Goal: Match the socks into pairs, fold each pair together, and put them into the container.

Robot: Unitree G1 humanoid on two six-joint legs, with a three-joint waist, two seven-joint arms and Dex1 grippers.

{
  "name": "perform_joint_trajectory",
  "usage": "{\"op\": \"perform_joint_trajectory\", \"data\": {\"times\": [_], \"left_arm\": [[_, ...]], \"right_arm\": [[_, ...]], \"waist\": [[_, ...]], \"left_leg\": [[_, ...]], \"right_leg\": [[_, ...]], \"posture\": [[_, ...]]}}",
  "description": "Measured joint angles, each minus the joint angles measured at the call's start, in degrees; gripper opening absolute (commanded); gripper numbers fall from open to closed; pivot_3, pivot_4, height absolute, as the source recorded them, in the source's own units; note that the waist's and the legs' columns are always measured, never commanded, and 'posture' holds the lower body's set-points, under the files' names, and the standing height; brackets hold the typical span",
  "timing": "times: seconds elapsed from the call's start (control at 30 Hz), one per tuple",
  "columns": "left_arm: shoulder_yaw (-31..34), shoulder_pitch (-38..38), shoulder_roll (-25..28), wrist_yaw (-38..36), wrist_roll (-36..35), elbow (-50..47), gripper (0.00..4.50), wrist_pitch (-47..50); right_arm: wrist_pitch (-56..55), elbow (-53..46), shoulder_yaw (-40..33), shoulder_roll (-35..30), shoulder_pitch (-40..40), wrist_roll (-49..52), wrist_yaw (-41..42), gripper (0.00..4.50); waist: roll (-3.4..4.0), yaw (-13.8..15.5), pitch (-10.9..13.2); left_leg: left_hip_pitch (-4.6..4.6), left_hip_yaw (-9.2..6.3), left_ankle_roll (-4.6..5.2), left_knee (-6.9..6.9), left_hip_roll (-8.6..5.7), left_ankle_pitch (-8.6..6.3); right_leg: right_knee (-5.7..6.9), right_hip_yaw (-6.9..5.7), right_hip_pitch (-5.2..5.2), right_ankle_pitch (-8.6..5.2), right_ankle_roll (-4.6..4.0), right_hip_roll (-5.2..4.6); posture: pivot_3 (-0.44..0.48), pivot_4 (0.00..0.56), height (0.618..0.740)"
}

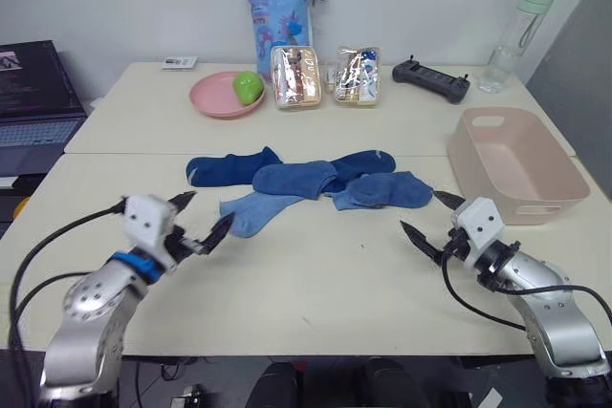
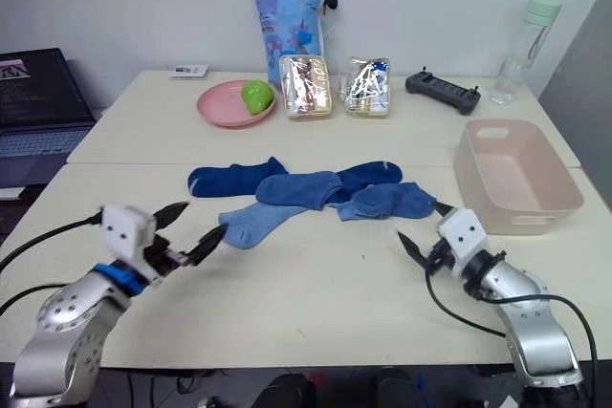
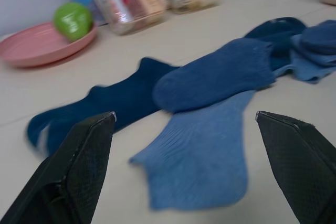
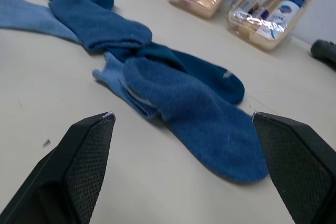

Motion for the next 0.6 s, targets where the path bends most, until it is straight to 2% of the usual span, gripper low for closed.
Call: {"op": "perform_joint_trajectory", "data": {"times": [0.13, 0.27, 0.4, 0.57, 0.6], "left_arm": [[-8.6, -6.9, -2.4, 0.5, 5.8, 4.8, 4.48, -0.3], [-15.7, -13.0, -6.4, 1.9, 12.3, 14.3, 4.48, -3.1], [-19.3, -18.0, -7.9, 2.2, 17.0, 22.5, 4.48, -8.2], [-20.7, -22.4, -11.1, 2.7, 19.7, 30.5, 4.48, -12.9], [-20.8, -23.9, -11.5, 2.9, 20.5, 32.6, 4.09, -13.9]], "right_arm": [[0.7, 0.5, 1.8, 0.3, -2.0, -0.1, 0.6, 4.50], [0.5, 2.2, 2.7, 1.4, -2.3, -0.8, -0.1, 4.50], [0.2, 2.6, 3.6, 2.2, -2.3, -2.2, -1.0, 4.50], [0.2, 2.5, 3.8, 2.9, -2.1, -2.4, -1.6, 4.50], [0.3, 2.4, 3.8, 2.9, -2.0, -2.4, -1.8, 4.50]], "waist": [[0.00, 0.0, 0.0], [-0.02, 0.0, 0.0], [-0.02, 0.0, 0.0], [-0.02, 0.0, 0.0], [-0.02, 0.0, 0.0]], "left_leg": [[-0.02, 0.00, 0.00, 0.00, -0.02, 0.00], [-0.04, 0.01, 0.00, 0.00, -0.03, 0.00], [-0.05, 0.01, 0.00, 0.00, -0.03, 0.01], [-0.08, 0.01, 0.00, 0.05, -0.04, 0.01], [-0.07, 0.00, 0.00, 0.05, -0.04, 0.01]], "right_leg": [[0.01, -0.01, -0.02, 0.00, 0.00, 0.00], [0.01, 0.00, -0.05, 0.00, 0.00, 0.00], [0.03, -0.01, -0.06, 0.00, 0.00, 0.00], [0.02, -0.01, -0.06, 0.01, 0.01, 0.00], [0.03, -0.02, -0.06, 0.01, 0.01, 0.00]], "posture": [[0.000, 0.150, 0.740], [0.000, 0.150, 0.740], [0.000, 0.150, 0.740], [0.000, 0.150, 0.740], [0.000, 0.150, 0.740]]}}
